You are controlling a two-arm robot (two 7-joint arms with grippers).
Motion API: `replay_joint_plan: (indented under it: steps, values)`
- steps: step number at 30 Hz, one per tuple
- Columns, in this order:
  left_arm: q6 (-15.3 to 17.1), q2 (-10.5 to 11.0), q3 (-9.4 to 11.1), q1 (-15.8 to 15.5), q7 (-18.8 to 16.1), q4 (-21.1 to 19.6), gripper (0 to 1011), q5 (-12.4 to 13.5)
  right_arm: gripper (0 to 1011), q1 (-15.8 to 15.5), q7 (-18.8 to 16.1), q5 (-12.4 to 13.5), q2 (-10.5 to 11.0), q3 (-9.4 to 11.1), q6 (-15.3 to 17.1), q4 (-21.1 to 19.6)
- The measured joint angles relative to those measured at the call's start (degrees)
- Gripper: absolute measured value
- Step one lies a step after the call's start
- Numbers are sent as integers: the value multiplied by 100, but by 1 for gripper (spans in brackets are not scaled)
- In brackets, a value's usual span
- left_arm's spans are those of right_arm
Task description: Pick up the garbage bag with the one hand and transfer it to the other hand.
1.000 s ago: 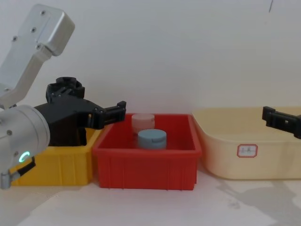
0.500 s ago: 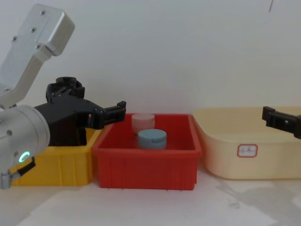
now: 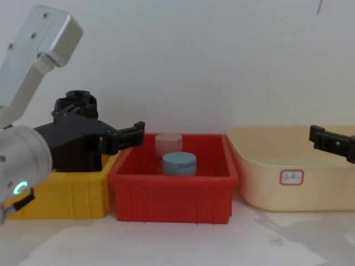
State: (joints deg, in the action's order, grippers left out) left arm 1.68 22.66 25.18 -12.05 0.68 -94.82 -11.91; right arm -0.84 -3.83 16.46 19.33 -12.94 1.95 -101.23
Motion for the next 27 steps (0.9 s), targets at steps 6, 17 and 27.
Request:
replay_joint_plan:
  steps: [6,17,27]
  values:
    - [112,110,-182,280,-23,-258,1000,-137,1004,0,0,0,0,0,0,0]
    - [385,223,-647,725,-110,-577,1000,-532,1004,0,0,0,0,0,0,0]
    - [696,218,-999,746,-104,-527,1000,-904,1004,0,0,0,0,0,0,0]
